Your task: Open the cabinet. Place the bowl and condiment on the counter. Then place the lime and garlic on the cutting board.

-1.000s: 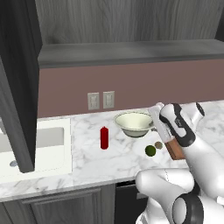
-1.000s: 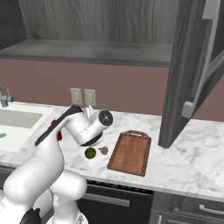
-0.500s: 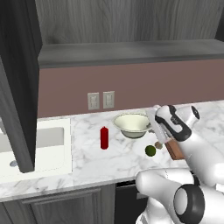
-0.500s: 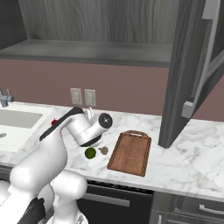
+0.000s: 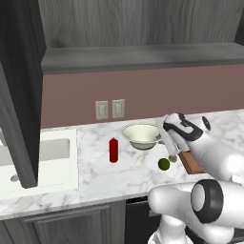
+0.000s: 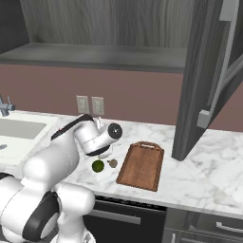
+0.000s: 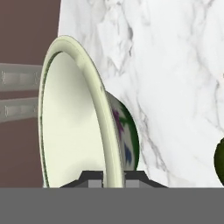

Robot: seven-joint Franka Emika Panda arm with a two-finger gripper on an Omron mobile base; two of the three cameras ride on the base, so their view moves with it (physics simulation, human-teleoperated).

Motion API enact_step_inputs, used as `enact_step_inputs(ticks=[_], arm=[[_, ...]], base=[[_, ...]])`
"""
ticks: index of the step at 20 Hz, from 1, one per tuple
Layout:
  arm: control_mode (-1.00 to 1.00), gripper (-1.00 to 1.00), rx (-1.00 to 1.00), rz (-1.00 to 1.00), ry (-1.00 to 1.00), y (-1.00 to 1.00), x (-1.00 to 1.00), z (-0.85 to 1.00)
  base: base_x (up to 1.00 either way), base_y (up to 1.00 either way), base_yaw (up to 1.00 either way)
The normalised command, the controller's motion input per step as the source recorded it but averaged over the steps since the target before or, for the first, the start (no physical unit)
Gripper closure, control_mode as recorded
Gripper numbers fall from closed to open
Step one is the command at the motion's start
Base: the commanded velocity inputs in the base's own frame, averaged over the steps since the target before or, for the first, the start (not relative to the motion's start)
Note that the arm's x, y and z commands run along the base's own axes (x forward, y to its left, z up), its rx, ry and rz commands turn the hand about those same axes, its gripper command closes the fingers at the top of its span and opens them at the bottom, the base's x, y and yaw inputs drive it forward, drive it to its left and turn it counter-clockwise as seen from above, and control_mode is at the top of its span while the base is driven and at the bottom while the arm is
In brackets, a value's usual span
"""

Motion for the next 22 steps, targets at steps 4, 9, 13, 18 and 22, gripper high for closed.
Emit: enact_step_inputs(ticks=[4, 9, 13, 18, 22], arm=[[-1.00, 1.00, 0.00, 0.00, 0.00, 0.00, 0.20, -0.21], [-1.00, 1.00, 0.00, 0.00, 0.00, 0.00, 0.15, -0.19], [-1.00, 1.00, 0.00, 0.00, -0.01, 0.00, 0.12, -0.17], [-1.00, 1.00, 0.00, 0.00, -0.02, 0.00, 0.11, -0.15], [-1.00, 1.00, 0.00, 0.00, -0.03, 0.00, 0.07, -0.14]], base=[[0.00, 0.00, 0.00], [0.00, 0.00, 0.00], [0.00, 0.00, 0.00], [0.00, 0.00, 0.00], [0.00, 0.00, 0.00]])
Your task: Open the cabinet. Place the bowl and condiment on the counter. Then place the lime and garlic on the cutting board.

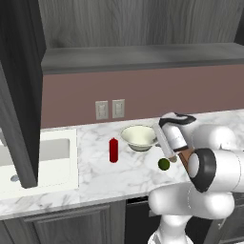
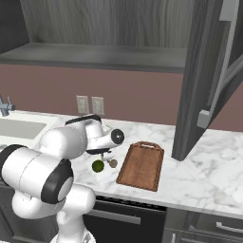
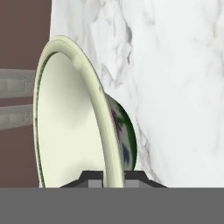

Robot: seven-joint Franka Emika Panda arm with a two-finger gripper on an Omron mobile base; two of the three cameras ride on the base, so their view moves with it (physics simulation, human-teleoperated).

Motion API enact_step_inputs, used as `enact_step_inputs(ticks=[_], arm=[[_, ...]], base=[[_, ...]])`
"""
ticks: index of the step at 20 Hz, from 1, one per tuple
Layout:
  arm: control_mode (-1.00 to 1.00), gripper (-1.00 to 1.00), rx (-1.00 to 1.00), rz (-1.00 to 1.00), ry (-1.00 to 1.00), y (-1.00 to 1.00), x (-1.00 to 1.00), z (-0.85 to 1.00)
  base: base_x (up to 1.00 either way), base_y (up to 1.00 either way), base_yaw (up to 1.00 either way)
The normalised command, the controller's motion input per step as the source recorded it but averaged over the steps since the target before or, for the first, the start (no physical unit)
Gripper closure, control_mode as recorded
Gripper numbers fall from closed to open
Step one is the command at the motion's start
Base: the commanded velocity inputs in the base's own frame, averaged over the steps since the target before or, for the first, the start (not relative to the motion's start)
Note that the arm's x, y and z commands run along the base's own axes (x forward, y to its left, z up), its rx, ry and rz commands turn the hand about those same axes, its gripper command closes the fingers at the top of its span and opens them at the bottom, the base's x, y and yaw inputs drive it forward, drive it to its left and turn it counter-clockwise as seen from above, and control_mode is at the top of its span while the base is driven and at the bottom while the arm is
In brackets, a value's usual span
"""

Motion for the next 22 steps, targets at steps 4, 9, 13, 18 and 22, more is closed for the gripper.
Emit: enact_step_inputs(ticks=[4, 9, 13, 18, 22], arm=[[-1.00, 1.00, 0.00, 0.00, -0.03, 0.00, 0.08, -0.15], [-1.00, 1.00, 0.00, 0.00, -0.04, 0.00, 0.03, -0.11], [-1.00, 1.00, -0.01, 0.00, -0.04, 0.05, 0.00, -0.04], [-1.00, -1.00, -0.03, 0.00, -0.05, 0.22, 0.00, 0.00], [-1.00, -1.00, -0.02, 0.00, -0.06, 0.17, 0.00, 0.00]], base=[[0.00, 0.00, 0.00], [0.00, 0.00, 0.00], [0.00, 0.00, 0.00], [0.00, 0.00, 0.00], [0.00, 0.00, 0.00]])
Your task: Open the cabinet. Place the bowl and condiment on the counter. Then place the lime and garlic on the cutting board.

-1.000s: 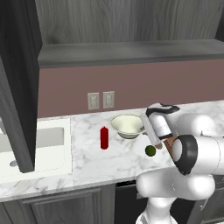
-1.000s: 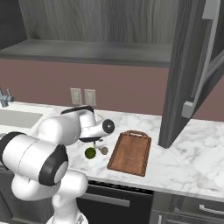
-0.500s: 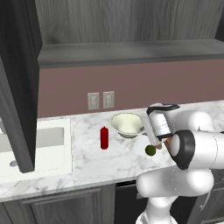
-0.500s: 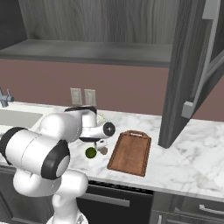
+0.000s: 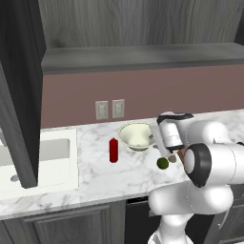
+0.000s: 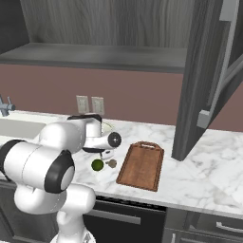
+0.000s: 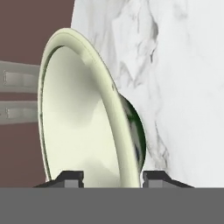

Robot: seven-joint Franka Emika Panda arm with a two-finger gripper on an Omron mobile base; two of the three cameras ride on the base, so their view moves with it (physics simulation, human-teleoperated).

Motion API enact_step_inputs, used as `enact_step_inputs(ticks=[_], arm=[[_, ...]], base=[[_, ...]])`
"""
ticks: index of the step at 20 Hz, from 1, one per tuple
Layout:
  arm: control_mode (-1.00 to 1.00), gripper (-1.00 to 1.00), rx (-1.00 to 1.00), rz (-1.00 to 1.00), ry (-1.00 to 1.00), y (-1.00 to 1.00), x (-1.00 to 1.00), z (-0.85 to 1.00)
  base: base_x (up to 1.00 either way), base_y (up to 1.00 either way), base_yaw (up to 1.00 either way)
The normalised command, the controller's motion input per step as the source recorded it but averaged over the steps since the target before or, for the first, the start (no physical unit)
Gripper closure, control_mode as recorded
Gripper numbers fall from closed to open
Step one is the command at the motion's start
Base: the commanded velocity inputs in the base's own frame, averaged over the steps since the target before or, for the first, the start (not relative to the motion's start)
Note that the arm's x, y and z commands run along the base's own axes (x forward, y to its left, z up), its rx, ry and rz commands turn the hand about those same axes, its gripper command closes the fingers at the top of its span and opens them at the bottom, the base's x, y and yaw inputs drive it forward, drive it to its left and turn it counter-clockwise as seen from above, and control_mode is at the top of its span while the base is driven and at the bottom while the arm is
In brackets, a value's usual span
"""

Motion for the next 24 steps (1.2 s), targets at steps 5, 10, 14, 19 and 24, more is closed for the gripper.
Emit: enact_step_inputs(ticks=[5, 10, 14, 19, 24], arm=[[-1.00, -1.00, 0.00, 0.00, -0.06, 0.01, 0.00, 0.00], [-1.00, -1.00, 0.00, 0.00, -0.05, 0.01, 0.00, 0.00], [-1.00, -1.00, 0.00, 0.00, -0.04, 0.00, 0.00, 0.02], [-1.00, -1.00, 0.00, 0.00, 0.00, -0.05, -0.13, 0.12], [-1.00, -1.00, 0.00, 0.00, 0.00, -0.20, -0.33, 0.21]], base=[[0.00, 0.00, 0.00], [0.00, 0.00, 0.00], [0.00, 0.00, 0.00], [0.00, 0.00, 0.00], [0.00, 0.00, 0.00]])
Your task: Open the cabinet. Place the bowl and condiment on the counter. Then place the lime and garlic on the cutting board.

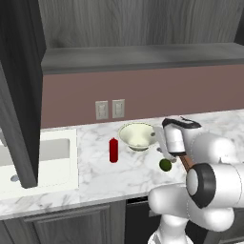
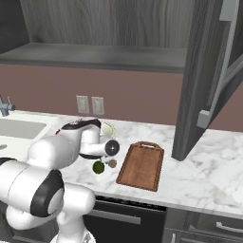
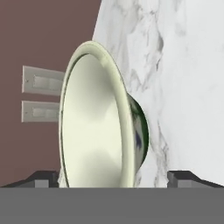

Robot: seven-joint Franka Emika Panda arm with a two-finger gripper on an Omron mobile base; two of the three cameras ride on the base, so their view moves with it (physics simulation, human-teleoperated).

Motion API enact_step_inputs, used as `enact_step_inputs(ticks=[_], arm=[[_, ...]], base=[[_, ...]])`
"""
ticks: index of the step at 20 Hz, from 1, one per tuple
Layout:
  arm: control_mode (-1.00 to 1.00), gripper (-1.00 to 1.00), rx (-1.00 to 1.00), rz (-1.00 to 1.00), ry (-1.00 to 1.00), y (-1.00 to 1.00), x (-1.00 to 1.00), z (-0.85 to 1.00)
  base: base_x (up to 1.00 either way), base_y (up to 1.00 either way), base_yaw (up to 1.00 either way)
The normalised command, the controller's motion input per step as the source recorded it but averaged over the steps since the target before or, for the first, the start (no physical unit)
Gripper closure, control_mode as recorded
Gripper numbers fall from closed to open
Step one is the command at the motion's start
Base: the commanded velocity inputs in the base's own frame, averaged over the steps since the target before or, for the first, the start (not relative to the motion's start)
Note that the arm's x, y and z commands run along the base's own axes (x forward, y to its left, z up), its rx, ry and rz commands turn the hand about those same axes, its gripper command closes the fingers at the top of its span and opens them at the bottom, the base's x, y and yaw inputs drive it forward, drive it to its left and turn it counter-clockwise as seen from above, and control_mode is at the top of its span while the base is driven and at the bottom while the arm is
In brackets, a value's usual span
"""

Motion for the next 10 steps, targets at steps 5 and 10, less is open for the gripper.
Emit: enact_step_inputs(ticks=[5, 10], arm=[[-1.00, -1.00, 0.00, 0.00, 0.00, -0.15, -0.22, 0.34], [-1.00, -1.00, 0.00, 0.00, 0.01, -0.04, -0.02, 0.49]], base=[[0.00, 0.00, 0.00], [0.00, 0.00, 0.00]])
